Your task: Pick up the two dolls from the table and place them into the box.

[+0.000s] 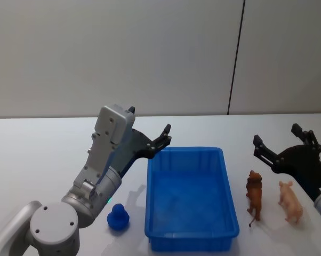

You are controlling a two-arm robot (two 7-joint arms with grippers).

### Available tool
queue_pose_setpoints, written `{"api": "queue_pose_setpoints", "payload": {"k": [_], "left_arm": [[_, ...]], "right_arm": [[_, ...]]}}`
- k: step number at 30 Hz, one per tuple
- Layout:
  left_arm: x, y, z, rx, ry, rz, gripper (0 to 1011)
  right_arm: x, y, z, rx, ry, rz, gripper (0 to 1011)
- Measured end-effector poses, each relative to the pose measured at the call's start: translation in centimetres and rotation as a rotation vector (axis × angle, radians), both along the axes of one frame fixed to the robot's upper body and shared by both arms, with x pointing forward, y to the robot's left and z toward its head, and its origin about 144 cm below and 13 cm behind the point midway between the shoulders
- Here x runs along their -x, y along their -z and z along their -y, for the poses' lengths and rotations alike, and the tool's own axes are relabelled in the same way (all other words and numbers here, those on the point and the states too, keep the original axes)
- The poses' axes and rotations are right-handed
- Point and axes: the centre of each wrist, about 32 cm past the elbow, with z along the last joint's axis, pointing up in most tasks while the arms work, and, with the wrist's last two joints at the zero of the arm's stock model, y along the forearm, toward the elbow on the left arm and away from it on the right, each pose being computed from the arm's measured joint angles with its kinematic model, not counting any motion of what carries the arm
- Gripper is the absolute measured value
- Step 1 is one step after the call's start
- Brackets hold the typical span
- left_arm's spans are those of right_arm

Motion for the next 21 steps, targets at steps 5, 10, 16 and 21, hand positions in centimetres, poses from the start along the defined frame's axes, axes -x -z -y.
{"api": "queue_pose_setpoints", "payload": {"k": [5,10,16,21], "left_arm": [[0.00,0.00,0.00,0.000,0.000,0.000,1001],[0.00,0.00,0.00,0.000,0.000,0.000,1001],[0.00,0.00,0.00,0.000,0.000,0.000,1001],[0.00,0.00,0.00,0.000,0.000,0.000,1001]], "right_arm": [[0.00,0.00,0.00,0.000,0.000,0.000,1001],[0.00,0.00,0.00,0.000,0.000,0.000,1001],[0.00,0.00,0.00,0.000,0.000,0.000,1001],[0.00,0.00,0.00,0.000,0.000,0.000,1001]]}}
